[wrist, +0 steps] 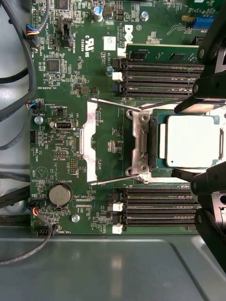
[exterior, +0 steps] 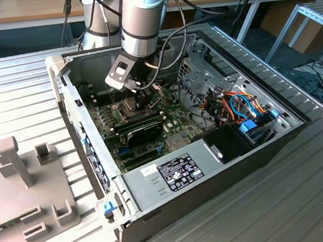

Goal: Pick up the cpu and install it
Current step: 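Place the cpu into insertion slot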

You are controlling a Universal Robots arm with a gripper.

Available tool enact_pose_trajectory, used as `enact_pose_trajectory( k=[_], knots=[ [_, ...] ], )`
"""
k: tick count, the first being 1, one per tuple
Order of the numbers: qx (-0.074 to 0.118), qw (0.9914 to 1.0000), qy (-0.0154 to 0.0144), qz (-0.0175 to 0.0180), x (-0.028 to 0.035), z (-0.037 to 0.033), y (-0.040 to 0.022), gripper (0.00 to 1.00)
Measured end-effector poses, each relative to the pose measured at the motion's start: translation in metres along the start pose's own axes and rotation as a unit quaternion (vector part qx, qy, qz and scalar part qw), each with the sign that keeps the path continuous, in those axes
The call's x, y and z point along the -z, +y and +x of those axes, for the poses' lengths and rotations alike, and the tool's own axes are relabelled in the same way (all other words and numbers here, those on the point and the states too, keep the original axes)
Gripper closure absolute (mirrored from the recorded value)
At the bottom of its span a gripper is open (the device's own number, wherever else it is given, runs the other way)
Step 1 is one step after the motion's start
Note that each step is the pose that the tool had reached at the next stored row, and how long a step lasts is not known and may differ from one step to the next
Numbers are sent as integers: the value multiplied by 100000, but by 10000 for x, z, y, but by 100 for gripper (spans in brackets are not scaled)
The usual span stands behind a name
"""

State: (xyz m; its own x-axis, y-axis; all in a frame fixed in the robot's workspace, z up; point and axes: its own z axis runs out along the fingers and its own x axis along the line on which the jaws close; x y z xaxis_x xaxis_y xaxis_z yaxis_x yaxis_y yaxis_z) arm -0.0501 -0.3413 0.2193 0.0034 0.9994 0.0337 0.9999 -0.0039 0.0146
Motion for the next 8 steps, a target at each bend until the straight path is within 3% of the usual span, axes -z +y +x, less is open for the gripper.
enact_pose_trajectory(
  k=[8],
  knots=[
    [-1,100000,30,-17,-14,1,0,45]
  ],
)
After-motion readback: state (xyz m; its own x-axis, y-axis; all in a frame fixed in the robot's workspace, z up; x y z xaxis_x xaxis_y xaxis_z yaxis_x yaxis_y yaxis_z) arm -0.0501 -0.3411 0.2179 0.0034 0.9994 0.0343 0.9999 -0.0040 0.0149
